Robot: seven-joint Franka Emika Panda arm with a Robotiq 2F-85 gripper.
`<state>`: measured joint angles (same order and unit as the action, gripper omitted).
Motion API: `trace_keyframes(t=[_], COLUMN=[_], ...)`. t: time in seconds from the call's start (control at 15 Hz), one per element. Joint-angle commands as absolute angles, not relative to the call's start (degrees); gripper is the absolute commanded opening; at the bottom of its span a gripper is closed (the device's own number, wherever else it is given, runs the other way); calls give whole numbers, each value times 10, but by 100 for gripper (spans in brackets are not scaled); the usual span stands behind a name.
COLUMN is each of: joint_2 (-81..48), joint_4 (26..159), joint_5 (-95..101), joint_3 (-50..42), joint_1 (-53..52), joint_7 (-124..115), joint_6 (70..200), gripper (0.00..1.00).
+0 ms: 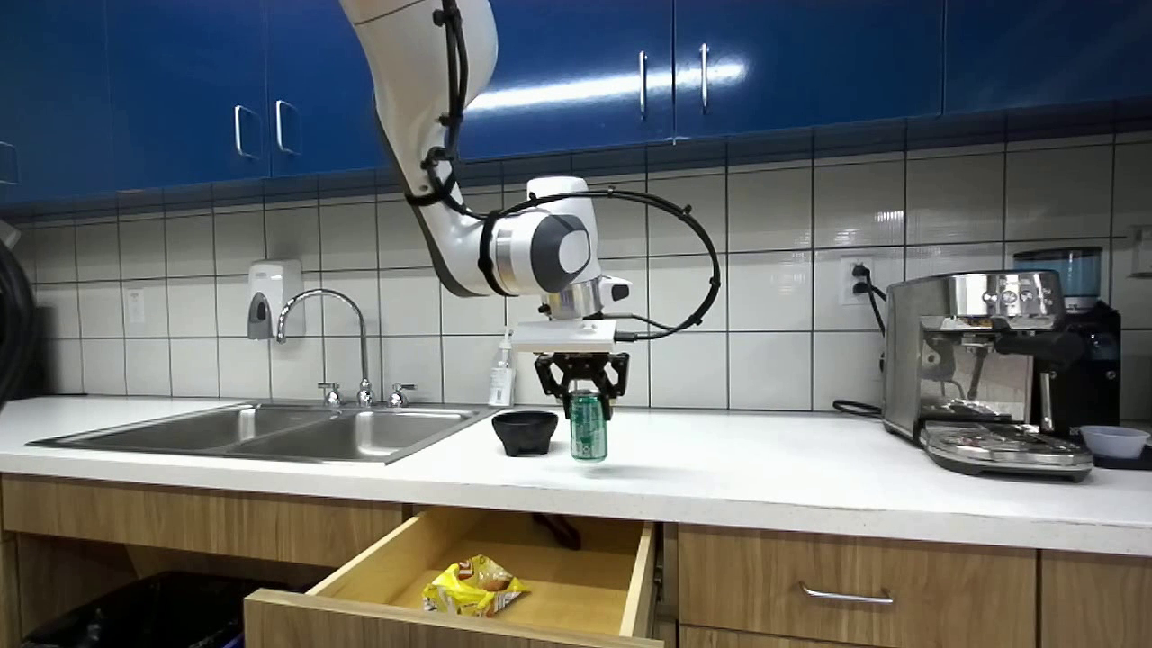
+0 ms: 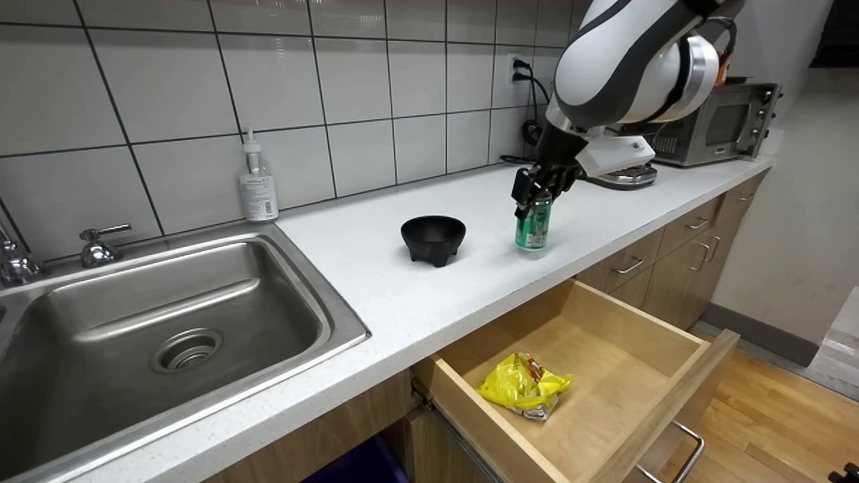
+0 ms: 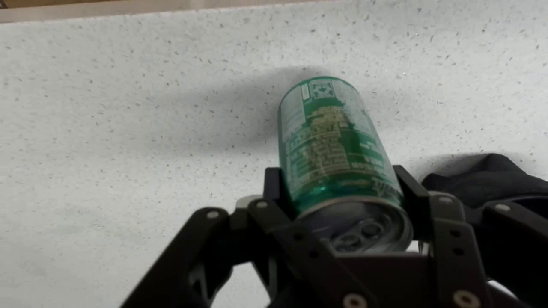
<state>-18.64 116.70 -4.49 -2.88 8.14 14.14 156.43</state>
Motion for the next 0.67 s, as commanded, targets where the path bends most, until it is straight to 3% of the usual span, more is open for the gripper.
trace_keyframes(t=[0.0, 0.6], joint_2=[-134, -65], joint_4=[1215, 1305], joint_5=[-48, -56], joint_3=[-17, -23], joint_1=[96, 91], joint_7=[166, 179], joint_6=[1566, 1578], gripper=[38, 38])
